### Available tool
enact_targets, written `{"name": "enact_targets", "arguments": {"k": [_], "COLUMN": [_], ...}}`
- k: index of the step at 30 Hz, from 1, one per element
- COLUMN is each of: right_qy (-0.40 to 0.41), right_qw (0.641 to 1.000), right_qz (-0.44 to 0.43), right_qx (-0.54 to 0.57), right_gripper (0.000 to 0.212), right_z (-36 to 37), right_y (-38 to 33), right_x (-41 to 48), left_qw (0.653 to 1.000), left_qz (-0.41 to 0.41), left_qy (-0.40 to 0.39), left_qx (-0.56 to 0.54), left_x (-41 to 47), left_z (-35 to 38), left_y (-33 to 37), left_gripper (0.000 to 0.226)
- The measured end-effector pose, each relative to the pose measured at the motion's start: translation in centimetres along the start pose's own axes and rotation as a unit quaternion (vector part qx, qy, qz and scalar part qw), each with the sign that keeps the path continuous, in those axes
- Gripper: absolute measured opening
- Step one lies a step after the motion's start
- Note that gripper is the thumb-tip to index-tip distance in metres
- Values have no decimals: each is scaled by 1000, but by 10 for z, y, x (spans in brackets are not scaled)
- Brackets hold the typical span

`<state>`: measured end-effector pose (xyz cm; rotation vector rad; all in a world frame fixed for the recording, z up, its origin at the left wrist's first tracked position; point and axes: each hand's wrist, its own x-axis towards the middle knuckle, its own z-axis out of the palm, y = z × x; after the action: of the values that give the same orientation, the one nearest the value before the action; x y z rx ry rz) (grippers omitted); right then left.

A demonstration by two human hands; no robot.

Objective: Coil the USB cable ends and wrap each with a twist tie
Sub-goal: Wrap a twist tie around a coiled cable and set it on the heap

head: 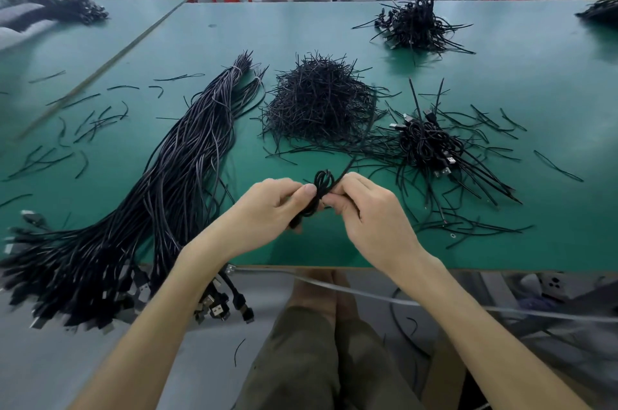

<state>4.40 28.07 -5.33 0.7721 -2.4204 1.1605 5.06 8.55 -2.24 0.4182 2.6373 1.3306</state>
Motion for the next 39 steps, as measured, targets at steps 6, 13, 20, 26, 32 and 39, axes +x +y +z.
{"name": "enact_targets", "arguments": {"k": [6, 13, 20, 26, 32, 39], "right_qy": [-21, 10, 18, 4, 19, 12], "right_qw": [999, 1000, 1000, 992, 993, 998], "right_qz": [8, 10, 16, 77, 90, -4], "right_qx": [25, 21, 11, 103, 79, -63], "right_gripper": [24, 22, 23, 16, 19, 18], "right_z": [2, 7, 7, 4, 1, 2], "right_y": [-7, -9, -10, -6, -2, -9], "right_x": [3, 5, 9, 13, 11, 9], "left_qw": [999, 989, 983, 938, 963, 979], "left_qz": [17, -25, 39, 220, 136, -105], "left_qy": [48, 116, 150, 255, 227, 32], "left_qx": [5, -87, -94, 80, -50, -171], "left_x": [5, 9, 11, 4, 4, 7], "left_z": [4, 18, 18, 20, 15, 9], "left_y": [5, 6, 4, -2, -7, -3], "left_gripper": [29, 28, 12, 34, 24, 86]}}
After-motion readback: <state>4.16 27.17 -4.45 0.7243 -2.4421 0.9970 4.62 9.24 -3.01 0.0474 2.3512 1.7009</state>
